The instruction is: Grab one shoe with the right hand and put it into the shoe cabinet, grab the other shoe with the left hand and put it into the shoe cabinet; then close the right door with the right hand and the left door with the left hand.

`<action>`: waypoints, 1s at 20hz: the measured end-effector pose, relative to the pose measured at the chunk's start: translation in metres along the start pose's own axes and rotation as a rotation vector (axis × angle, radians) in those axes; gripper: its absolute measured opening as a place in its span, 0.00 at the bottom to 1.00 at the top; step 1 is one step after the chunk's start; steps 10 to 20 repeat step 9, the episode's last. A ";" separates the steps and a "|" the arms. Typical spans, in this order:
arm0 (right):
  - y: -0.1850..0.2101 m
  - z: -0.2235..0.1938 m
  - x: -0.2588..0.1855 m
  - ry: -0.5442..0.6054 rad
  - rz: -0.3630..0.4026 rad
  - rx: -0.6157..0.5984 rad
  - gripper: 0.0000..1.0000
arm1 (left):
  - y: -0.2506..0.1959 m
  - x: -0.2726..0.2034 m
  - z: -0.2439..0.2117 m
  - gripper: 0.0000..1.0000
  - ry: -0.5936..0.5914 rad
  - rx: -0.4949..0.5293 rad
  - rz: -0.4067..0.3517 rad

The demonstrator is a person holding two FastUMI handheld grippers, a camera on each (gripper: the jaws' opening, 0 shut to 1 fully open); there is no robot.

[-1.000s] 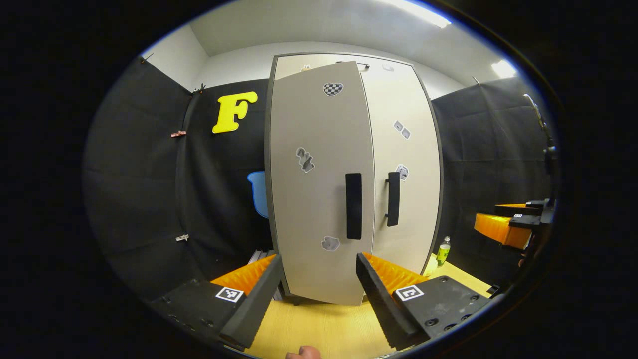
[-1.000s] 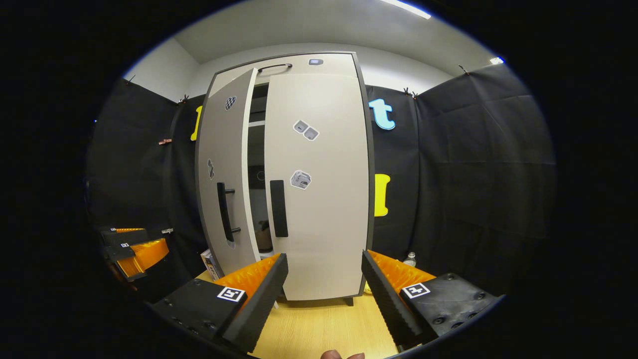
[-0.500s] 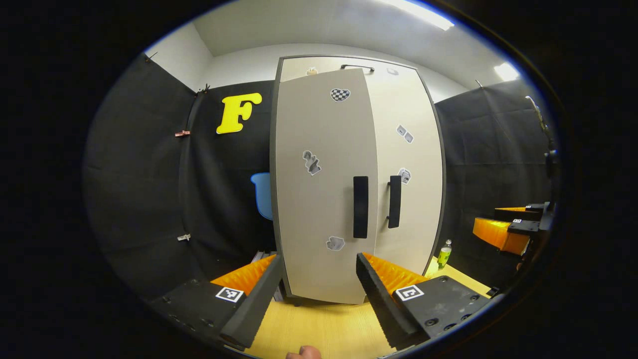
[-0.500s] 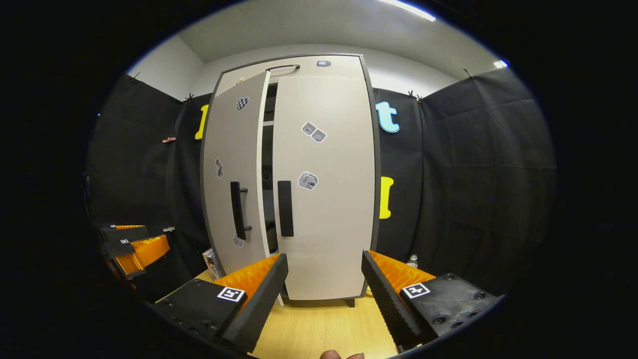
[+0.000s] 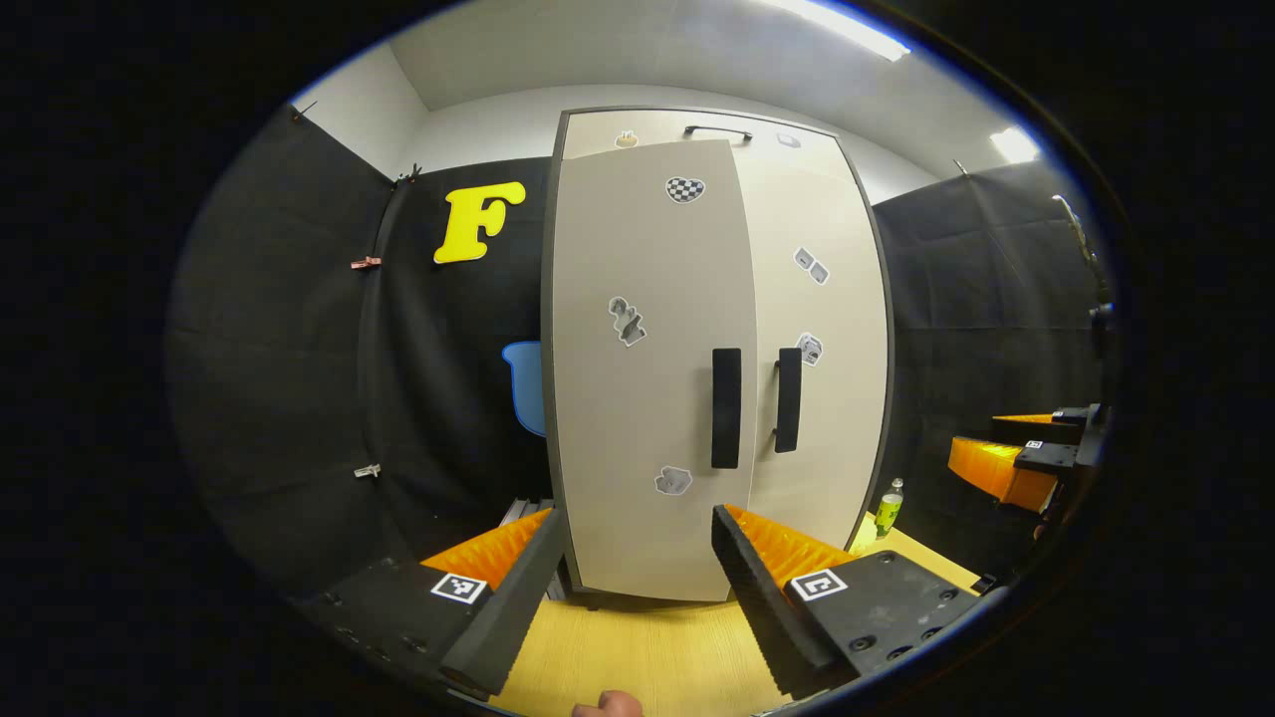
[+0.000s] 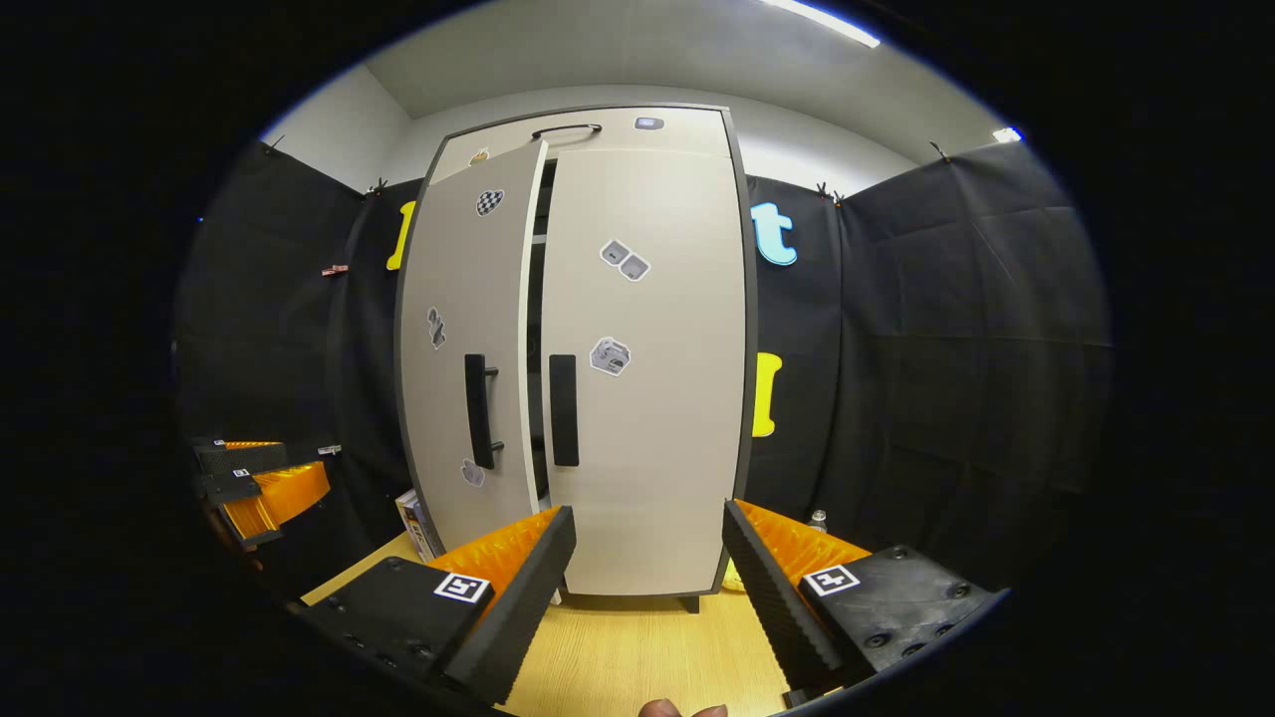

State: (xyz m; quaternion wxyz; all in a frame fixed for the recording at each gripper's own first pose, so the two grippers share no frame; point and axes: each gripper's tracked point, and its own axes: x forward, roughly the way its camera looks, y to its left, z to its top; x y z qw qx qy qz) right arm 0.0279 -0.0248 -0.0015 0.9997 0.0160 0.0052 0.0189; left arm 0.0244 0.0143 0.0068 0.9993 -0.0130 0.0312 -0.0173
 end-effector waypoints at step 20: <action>0.003 -0.001 0.002 0.000 0.004 -0.008 0.99 | 0.001 0.002 -0.002 0.94 0.004 0.000 0.000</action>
